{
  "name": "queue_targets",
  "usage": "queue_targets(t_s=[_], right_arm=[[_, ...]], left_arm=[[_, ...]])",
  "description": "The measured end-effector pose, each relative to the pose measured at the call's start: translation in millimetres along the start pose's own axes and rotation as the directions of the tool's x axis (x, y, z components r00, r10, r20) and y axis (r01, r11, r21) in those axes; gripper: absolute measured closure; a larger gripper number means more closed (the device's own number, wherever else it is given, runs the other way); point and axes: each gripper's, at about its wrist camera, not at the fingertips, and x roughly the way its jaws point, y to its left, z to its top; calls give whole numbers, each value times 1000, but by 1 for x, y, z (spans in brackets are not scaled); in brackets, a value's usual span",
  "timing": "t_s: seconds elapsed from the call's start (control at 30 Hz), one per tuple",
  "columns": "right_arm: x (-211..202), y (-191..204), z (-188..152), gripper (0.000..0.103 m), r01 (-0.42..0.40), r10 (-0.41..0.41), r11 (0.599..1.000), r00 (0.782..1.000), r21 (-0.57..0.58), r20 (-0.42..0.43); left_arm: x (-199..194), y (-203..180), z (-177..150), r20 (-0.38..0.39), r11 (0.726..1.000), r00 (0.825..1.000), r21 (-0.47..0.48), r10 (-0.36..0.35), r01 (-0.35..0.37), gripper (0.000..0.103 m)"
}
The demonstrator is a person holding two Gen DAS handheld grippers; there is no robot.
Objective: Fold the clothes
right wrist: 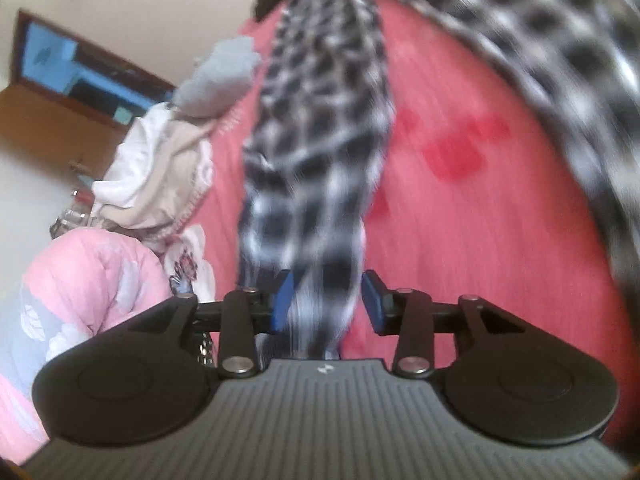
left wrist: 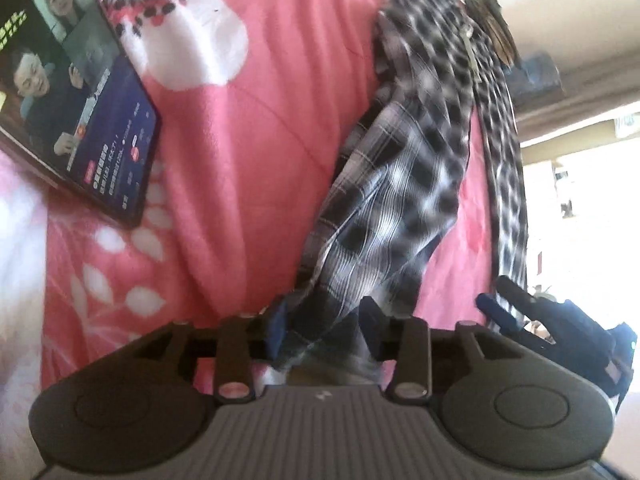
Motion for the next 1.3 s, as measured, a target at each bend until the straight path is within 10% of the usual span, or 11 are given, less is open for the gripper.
queue_targets(t_s=[0.6, 0.7, 0.9, 1.3], right_arm=[[57, -23, -66, 65, -37, 102, 969, 960, 243, -259], [60, -25, -73, 96, -48, 124, 960, 956, 274, -267], [22, -22, -80, 101, -115, 166, 949, 974, 294, -155], [1, -22, -79, 101, 164, -157, 984, 982, 67, -107]], left_arm=[[13, 36, -1, -18, 992, 997, -96, -80, 78, 58], [14, 35, -1, -16, 992, 997, -97, -82, 80, 57], [14, 34, -1, -25, 991, 995, -100, -96, 93, 57], [8, 23, -1, -9, 996, 996, -21, -84, 84, 54]])
